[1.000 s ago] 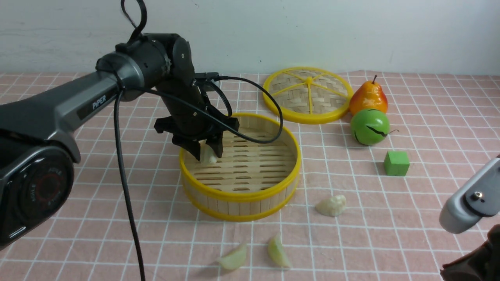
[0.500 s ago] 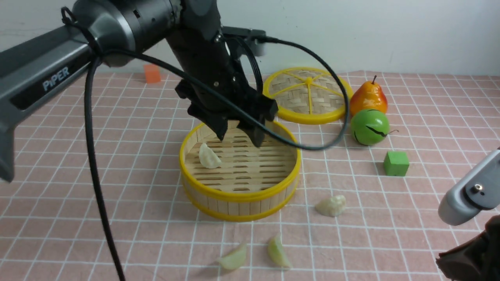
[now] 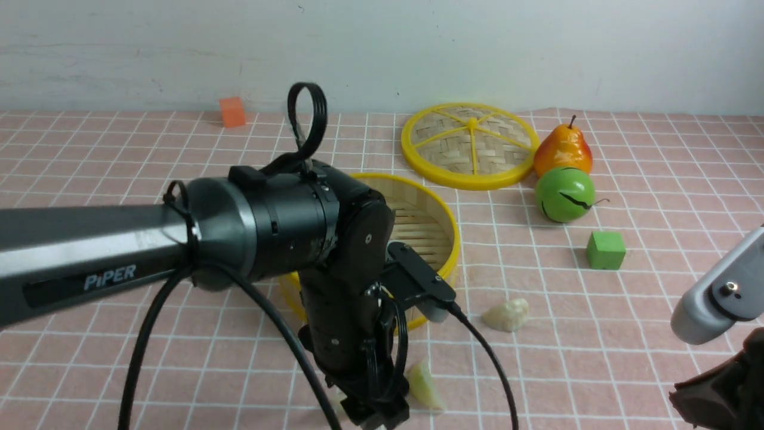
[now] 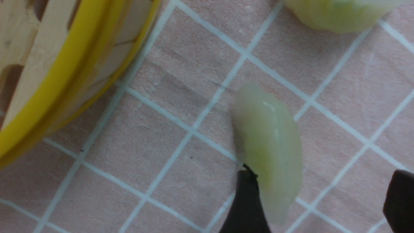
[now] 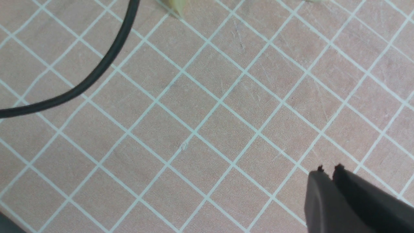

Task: Put the dumplings into the steamer on the table with the pink tablecloth.
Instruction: 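Reach for and grasp a dumpling on the table with the left gripper, then place the dumpling into the bamboo steamer basket with the left gripper, then reach for and grasp a dumpling lying on the table beside the steamer, then place the dumpling in the bamboo steamer basket with the right gripper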

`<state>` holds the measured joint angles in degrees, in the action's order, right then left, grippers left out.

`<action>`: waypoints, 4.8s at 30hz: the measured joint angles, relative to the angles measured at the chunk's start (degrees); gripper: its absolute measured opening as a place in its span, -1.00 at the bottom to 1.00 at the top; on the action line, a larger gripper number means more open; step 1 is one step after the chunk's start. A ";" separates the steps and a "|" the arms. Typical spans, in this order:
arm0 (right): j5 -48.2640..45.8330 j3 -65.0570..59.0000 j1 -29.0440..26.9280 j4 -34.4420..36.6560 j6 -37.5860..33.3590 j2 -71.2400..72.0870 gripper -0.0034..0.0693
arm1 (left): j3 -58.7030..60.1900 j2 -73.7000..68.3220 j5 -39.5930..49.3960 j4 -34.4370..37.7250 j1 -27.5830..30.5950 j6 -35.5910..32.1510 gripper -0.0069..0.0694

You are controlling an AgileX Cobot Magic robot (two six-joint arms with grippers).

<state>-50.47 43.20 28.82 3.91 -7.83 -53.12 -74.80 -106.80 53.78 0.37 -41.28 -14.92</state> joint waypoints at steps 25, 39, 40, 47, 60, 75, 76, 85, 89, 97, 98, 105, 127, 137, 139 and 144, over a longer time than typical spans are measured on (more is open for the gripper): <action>-0.07 0.00 0.00 1.95 0.00 0.00 -0.72 | -20.24 -1.81 3.26 -3.70 0.52 16.12 -0.17; -2.40 0.00 0.00 6.96 0.00 0.00 -0.67 | -38.32 -20.23 -3.10 -4.89 10.61 29.33 -0.17; -3.00 0.00 0.00 6.96 0.00 0.00 -0.67 | -38.52 -21.05 -3.10 -5.27 10.75 29.46 -0.17; -4.55 0.00 0.00 6.96 0.00 0.00 -0.65 | -38.77 -23.81 -2.71 -7.82 10.80 29.68 0.04; -8.21 3.58 0.00 5.13 -3.76 -1.16 -0.64 | -43.09 -12.58 13.19 -11.40 10.80 30.16 0.23; -12.82 19.07 2.09 12.35 -13.74 -19.35 -0.91 | -8.73 37.49 16.82 -10.06 10.80 31.30 -0.73; -12.82 19.07 2.34 12.36 -13.81 -19.35 -0.91 | -7.82 37.49 16.67 -9.96 10.80 31.31 -0.74; -12.01 29.79 14.11 4.09 -7.72 -35.26 -0.85 | 23.63 66.21 9.71 -6.83 10.80 33.47 -0.86; -11.74 34.03 14.44 3.87 -5.95 -42.03 -0.57 | 28.11 73.62 9.62 -4.74 10.80 33.84 -0.86; -4.49 37.15 14.48 3.32 2.68 -54.31 0.58 | 29.42 77.62 12.26 -3.23 10.80 33.15 -0.86; -2.58 37.20 14.48 2.07 4.79 -56.81 0.68 | 29.49 77.62 12.71 -3.14 10.80 32.39 -0.86; 3.04 37.20 14.48 -3.91 16.36 -62.70 0.39 | 29.49 77.62 13.86 -3.09 10.80 30.17 -0.86; -10.38 69.00 8.64 -9.15 9.44 -64.89 -0.33 | 29.49 77.62 14.72 -4.15 10.80 28.24 -0.86; -5.76 76.25 2.78 -6.46 9.44 -78.79 -0.33 | 29.49 77.62 14.72 -4.15 10.80 28.24 -0.86; -4.65 76.32 2.66 -6.07 9.44 -79.84 -0.33 | 29.49 77.62 14.72 -4.15 10.80 28.24 -0.86; -2.67 76.49 2.66 -5.76 9.49 -81.50 -0.21 | 29.49 77.62 14.72 -4.15 10.80 28.24 -0.86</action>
<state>-53.13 119.69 31.48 -1.85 1.66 -134.62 -45.30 -29.18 68.50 -3.79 -30.48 13.33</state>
